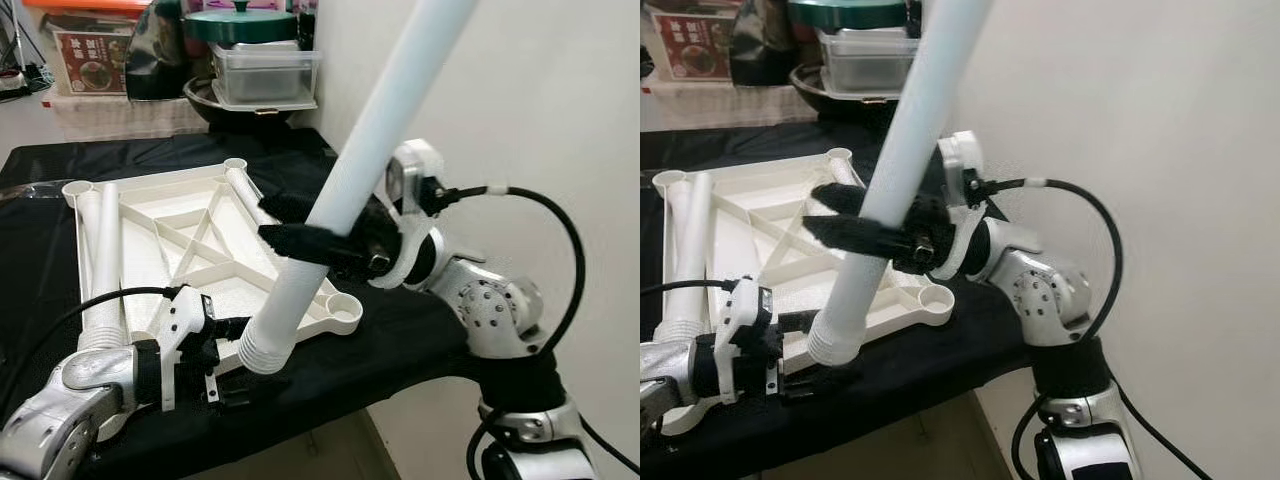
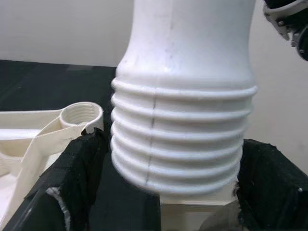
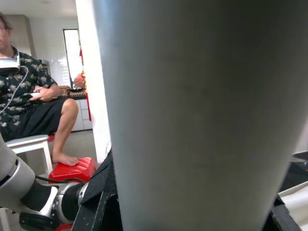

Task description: Building children table

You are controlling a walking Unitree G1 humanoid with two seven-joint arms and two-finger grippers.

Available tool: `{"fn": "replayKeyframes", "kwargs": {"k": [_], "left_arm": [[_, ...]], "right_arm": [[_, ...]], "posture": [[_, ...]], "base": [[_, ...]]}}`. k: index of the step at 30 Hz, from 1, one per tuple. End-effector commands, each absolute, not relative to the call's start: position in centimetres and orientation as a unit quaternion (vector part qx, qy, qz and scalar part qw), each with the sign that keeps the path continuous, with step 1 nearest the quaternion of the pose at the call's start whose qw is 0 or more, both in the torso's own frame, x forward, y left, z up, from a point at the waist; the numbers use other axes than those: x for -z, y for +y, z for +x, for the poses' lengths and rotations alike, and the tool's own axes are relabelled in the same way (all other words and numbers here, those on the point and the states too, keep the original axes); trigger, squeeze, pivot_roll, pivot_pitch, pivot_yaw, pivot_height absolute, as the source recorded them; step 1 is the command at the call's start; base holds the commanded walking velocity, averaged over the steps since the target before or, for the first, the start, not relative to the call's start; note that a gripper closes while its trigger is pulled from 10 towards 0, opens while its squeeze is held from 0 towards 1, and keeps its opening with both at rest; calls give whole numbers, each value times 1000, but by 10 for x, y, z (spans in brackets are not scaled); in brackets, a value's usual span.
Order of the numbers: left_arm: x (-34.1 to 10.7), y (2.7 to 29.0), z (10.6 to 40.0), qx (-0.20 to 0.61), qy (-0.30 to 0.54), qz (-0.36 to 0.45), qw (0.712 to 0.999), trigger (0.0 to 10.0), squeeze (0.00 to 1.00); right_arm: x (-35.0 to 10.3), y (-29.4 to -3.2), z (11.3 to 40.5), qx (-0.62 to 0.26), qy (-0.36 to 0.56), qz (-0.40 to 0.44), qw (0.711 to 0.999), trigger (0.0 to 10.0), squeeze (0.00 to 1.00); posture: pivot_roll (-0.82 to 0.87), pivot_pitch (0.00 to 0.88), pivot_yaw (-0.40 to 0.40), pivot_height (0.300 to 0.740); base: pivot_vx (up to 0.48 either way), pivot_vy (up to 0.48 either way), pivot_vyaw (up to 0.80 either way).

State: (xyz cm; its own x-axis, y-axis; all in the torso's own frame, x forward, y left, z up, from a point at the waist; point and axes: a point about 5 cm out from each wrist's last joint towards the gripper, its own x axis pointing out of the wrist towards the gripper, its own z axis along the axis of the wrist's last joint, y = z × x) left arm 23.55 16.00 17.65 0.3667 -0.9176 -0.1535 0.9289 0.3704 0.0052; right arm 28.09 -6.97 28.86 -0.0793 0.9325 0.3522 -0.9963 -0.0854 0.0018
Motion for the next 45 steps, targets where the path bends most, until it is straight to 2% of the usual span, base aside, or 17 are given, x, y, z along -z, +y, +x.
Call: {"fn": "replayKeyframes", "kwargs": {"k": [1, 6, 15, 16, 26, 28, 29, 32, 33, 37, 39, 40, 41, 42, 43, 45], "left_arm": [[-175, 145, 238, 584, 59, 36, 809, 10000, 0], [-177, 136, 245, 588, 48, 27, 807, 10000, 0], [-181, 134, 256, 570, 27, 23, 821, 10000, 0], [-179, 135, 256, 568, 29, 22, 822, 353, 0], [-176, 138, 250, 574, 27, 27, 818, 0, 0], [-176, 139, 249, 576, 27, 34, 816, 0, 0], [-176, 139, 249, 576, 26, 35, 816, 0, 0], [-176, 139, 249, 575, 25, 35, 817, 0, 0], [-176, 139, 250, 575, 23, 36, 817, 0, 0], [-177, 139, 251, 572, 20, 42, 819, 0, 0], [-179, 142, 256, 549, 12, 62, 833, 0, 0], [-179, 142, 256, 549, 12, 62, 833, 0, 0], [-180, 143, 258, 539, 10, 71, 840, 0, 0], [-180, 143, 261, 523, 8, 79, 849, 0, 0], [-180, 143, 261, 523, 8, 79, 849, 0, 0], [-180, 143, 266, 488, 4, 93, 868, 0, 0]], "right_arm": [[-288, -63, 276, -731, -124, 128, 658, 10000, 0], [-286, -61, 273, -732, -121, 124, 659, 10000, 0], [-282, -60, 271, -731, -115, 121, 661, 10000, 0], [-283, -59, 271, -731, -116, 121, 662, 10000, 0], [-281, -57, 271, -726, -115, 124, 666, 10000, 0], [-280, -56, 272, -718, -111, 127, 675, 10000, 0], [-280, -56, 273, -713, -110, 130, 680, 10000, 612], [-280, -56, 274, -710, -109, 132, 683, 10000, 612], [-279, -56, 275, -704, -106, 141, 687, 10000, 1000], [-278, -56, 277, -690, -104, 154, 700, 10000, 1000], [-275, -56, 288, -626, -99, 156, 757, 10000, 1000], [-275, -56, 288, -626, -99, 156, 757, 10000, 1000], [-273, -55, 292, -600, -94, 159, 778, 10000, 1000], [-270, -56, 296, -572, -87, 162, 799, 10000, 35], [-270, -56, 296, -572, -87, 162, 799, 10000, 35], [-266, -56, 299, -537, -76, 172, 823, 10000, 0]], "posture": [[84, 0, -78, 740], [81, 0, -77, 740], [75, 0, -78, 740], [76, 0, -79, 740], [79, 0, -80, 740], [78, 0, -79, 740], [77, 0, -77, 740], [77, 0, -77, 740], [76, 0, -76, 740], [73, 0, -74, 740], [69, 0, -74, 740], [69, 0, -74, 740], [69, 0, -74, 740], [66, 0, -73, 740], [66, 0, -73, 740], [67, 0, -71, 740]], "base": [[0, 0, 0], [0, 0, 0], [0, 0, 0], [0, 0, 0], [0, 0, 0], [0, 0, 0], [0, 0, 0], [0, 0, 0], [0, 0, 0], [0, 0, 0], [0, 0, 0], [0, 0, 0], [0, 0, 0], [0, 0, 0], [0, 0, 0], [0, 0, 0]]}}
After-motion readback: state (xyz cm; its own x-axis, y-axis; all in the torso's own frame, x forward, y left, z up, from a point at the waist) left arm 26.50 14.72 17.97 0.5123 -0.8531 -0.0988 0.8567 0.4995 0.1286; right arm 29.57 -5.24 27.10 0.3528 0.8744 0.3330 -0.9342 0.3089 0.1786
